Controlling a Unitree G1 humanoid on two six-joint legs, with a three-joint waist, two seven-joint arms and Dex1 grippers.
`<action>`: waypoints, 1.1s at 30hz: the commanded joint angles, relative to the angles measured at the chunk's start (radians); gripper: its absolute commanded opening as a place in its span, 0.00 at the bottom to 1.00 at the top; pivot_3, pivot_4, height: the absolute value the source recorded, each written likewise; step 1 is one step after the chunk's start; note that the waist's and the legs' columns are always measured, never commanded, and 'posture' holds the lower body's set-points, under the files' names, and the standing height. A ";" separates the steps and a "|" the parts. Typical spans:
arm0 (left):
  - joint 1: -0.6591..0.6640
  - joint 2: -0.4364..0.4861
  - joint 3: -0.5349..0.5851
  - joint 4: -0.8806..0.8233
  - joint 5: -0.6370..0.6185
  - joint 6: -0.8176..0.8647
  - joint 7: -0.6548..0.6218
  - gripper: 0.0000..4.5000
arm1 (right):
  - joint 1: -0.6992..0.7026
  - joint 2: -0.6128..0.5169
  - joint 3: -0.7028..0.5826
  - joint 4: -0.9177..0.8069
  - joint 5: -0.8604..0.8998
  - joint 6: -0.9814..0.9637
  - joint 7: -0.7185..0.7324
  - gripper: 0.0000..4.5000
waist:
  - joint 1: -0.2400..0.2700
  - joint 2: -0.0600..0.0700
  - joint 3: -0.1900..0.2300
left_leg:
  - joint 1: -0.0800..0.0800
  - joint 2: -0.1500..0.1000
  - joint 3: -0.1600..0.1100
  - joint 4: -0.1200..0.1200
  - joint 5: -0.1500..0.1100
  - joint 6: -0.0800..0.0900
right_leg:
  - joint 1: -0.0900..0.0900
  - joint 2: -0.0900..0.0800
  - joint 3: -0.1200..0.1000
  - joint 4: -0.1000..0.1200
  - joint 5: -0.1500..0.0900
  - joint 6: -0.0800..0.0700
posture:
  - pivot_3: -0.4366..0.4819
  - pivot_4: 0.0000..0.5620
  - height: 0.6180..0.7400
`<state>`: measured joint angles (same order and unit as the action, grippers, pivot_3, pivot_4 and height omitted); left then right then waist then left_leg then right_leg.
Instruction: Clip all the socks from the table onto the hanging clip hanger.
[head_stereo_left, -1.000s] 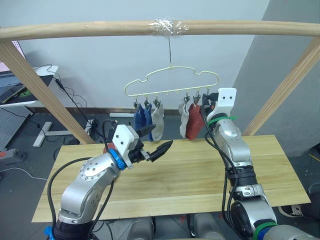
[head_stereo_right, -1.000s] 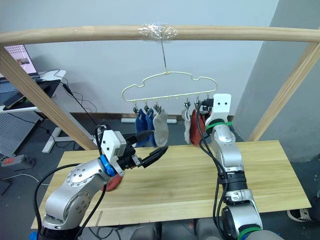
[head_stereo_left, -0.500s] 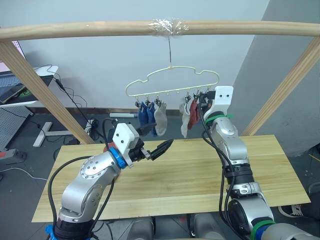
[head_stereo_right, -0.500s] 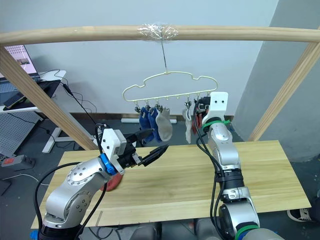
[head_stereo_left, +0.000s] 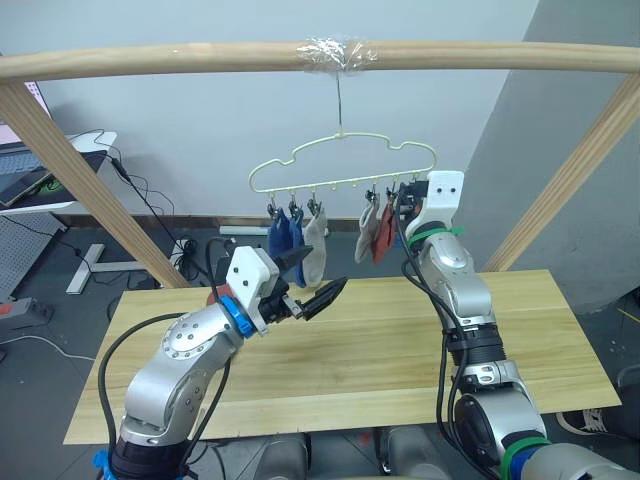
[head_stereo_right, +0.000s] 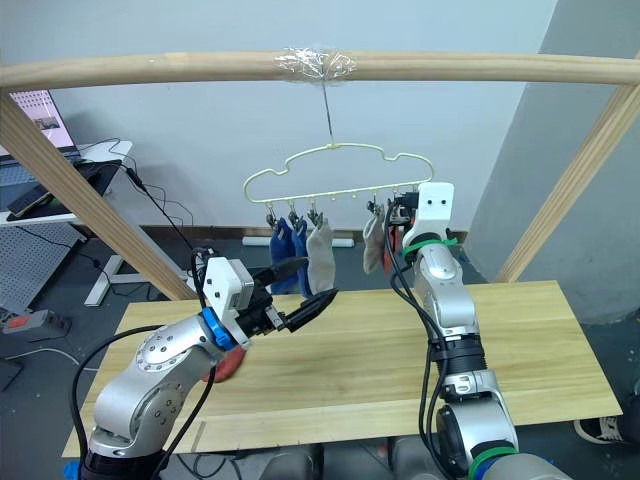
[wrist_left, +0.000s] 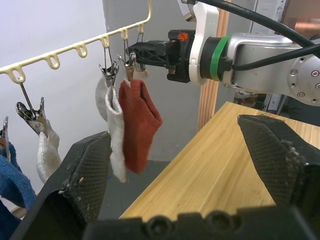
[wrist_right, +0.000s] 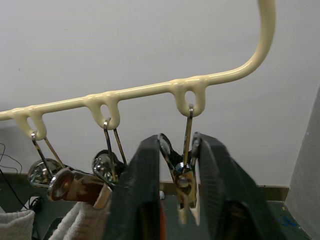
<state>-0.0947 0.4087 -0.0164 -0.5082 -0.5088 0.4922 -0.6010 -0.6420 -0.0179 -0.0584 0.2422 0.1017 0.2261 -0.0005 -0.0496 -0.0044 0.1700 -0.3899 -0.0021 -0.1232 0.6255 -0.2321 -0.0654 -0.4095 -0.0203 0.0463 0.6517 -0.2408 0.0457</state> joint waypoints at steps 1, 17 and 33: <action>-0.003 -0.006 -0.011 -0.027 0.003 -0.028 -0.001 1.00 | -0.022 -0.005 -0.016 -0.034 0.009 -0.013 0.001 0.00 | 0.000 0.000 0.000 | 0.000 0.000 0.000 0.000 0.000 0.000 | 0.000 0.000 0.000 0.000 0.000 0.000 | 0.52 0.23 1.00; 0.024 0.082 0.110 0.609 0.276 -0.179 0.162 1.00 | 0.048 -0.201 -0.005 -0.307 0.141 0.404 0.237 0.00 | -0.004 0.000 0.000 | 0.007 0.000 0.000 0.000 0.000 0.000 | 0.002 0.000 0.000 0.006 -0.005 0.003 | 0.46 0.25 1.00; -0.332 0.070 0.086 1.414 0.407 -0.367 0.097 1.00 | 0.076 -0.196 -0.005 -0.414 0.163 0.530 0.215 0.00 | -0.008 0.000 0.000 | 0.006 0.000 0.000 0.001 0.000 0.000 | 0.002 0.000 0.000 0.007 -0.005 0.003 | 0.43 0.24 1.00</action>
<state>-0.4151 0.4752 0.0746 0.8766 -0.1149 0.1374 -0.4919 -0.5592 -0.2120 -0.0559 -0.1340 0.2570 0.7544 0.2166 -0.0574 -0.0048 0.1697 -0.3835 -0.0026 -0.1231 0.6261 -0.2319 -0.0652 -0.4072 -0.0205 0.0459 0.6586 -0.2454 0.0488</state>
